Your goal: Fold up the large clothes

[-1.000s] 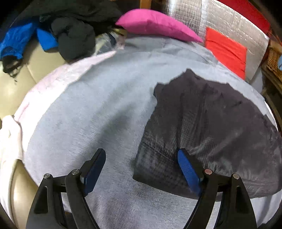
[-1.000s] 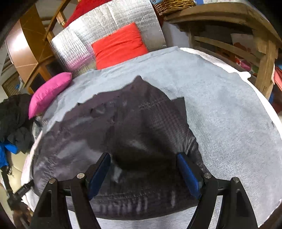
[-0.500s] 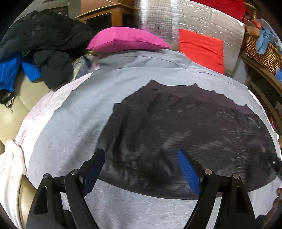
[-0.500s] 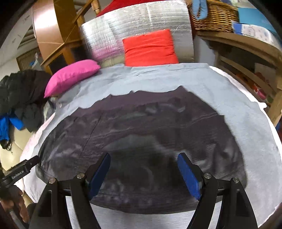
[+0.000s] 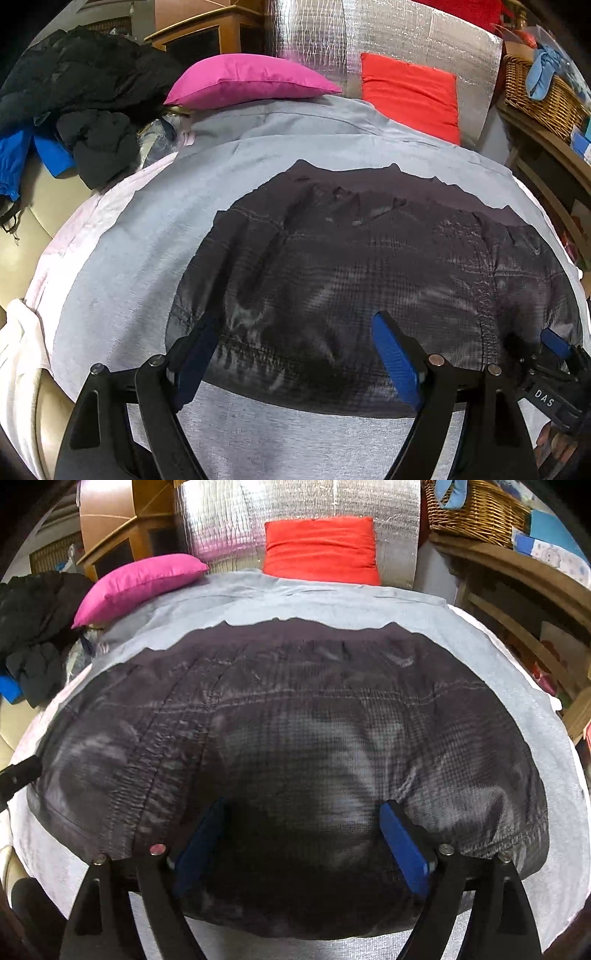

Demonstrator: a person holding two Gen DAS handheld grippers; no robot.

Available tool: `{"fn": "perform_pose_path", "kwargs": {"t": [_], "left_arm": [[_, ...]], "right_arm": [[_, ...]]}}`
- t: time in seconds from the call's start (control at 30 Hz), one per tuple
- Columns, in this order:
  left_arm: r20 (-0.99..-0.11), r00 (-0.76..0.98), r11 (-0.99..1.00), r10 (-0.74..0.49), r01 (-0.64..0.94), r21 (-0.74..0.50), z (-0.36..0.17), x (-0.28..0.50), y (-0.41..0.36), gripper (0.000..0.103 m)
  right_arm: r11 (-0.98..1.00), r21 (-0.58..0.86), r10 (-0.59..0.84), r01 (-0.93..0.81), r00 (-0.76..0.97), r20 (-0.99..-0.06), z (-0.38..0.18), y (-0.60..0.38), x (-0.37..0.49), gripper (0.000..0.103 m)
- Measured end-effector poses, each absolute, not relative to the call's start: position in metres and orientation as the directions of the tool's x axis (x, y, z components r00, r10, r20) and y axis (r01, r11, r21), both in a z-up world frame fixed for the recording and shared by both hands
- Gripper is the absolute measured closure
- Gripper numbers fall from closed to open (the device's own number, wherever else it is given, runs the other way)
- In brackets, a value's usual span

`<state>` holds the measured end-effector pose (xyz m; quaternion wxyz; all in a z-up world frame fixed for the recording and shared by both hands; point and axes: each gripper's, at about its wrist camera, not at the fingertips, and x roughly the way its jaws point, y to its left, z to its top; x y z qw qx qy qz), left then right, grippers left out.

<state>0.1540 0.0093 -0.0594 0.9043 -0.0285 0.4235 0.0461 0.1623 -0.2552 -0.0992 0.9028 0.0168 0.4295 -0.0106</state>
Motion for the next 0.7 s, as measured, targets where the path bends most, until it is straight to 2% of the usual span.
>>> {"fn": "perform_pose_path", "kwargs": {"t": [0.13,0.23,0.3,0.37,0.43,0.5,0.7], "left_arm": [[-0.767,0.639,0.996,0.050,-0.092,-0.011,-0.062,0.157,0.000,0.019],[-0.762,0.646,0.998,0.039,-0.057,0.003,-0.068,0.159,-0.013,0.019],[-0.801,0.598,0.999,0.046,-0.027,0.037,-0.087,0.166,-0.025,0.017],[-0.806,0.586,0.996,0.078,-0.005,0.092,-0.099,0.168,-0.034,0.016],[-0.805,0.588,0.995,0.082,-0.002,0.100,-0.093,0.163,-0.034,0.016],[-0.803,0.594,0.998,0.049,-0.002,0.059,-0.080,0.155,-0.029,0.016],[-0.724,0.689,1.000,0.002,0.021,0.023,-0.031,0.109,-0.029,0.014]], "right_arm": [[0.999,0.026,-0.005,0.040,0.629,-0.777,-0.096,-0.256,0.159,0.014],[0.993,0.097,0.024,0.073,0.665,-0.746,-0.079,-0.266,0.148,0.014],[0.990,0.095,-0.005,0.107,0.692,-0.722,-0.072,-0.273,0.142,0.014],[0.990,0.077,-0.016,0.116,0.643,-0.766,-0.084,-0.278,0.148,0.013],[0.995,0.035,-0.027,0.090,0.606,-0.795,-0.096,-0.277,0.154,0.013],[0.994,0.053,-0.019,0.098,0.617,-0.787,-0.084,-0.277,0.147,0.013],[0.991,0.107,0.014,0.085,0.717,-0.697,-0.032,-0.268,0.097,0.013]]}}
